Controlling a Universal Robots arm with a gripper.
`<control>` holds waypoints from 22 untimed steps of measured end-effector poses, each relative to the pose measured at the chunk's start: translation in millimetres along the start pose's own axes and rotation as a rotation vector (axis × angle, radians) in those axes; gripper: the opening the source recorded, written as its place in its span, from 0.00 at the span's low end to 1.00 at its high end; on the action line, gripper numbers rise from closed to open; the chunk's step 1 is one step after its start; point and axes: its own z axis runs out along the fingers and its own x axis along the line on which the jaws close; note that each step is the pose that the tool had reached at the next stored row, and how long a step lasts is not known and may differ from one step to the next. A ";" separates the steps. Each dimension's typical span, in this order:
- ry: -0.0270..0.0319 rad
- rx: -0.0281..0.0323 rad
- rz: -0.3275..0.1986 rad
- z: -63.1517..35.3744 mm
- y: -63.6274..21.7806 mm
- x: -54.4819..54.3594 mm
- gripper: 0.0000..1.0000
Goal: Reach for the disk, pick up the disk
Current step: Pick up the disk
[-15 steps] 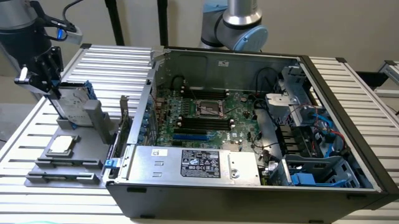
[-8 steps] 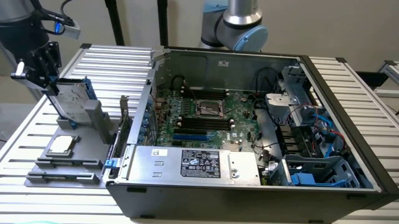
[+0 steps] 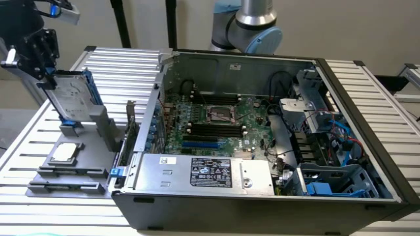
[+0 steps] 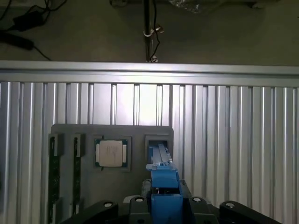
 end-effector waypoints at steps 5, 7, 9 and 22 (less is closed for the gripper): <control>-0.0001 0.0000 0.000 -22.6 -1.3 -0.3 0.33; 0.0000 -0.0001 0.000 -32.1 -2.2 -0.2 0.33; 0.0000 -0.0003 0.000 -41.3 -3.6 0.0 0.33; -0.0105 -0.0001 -0.007 -100.0 -34.9 5.9 0.33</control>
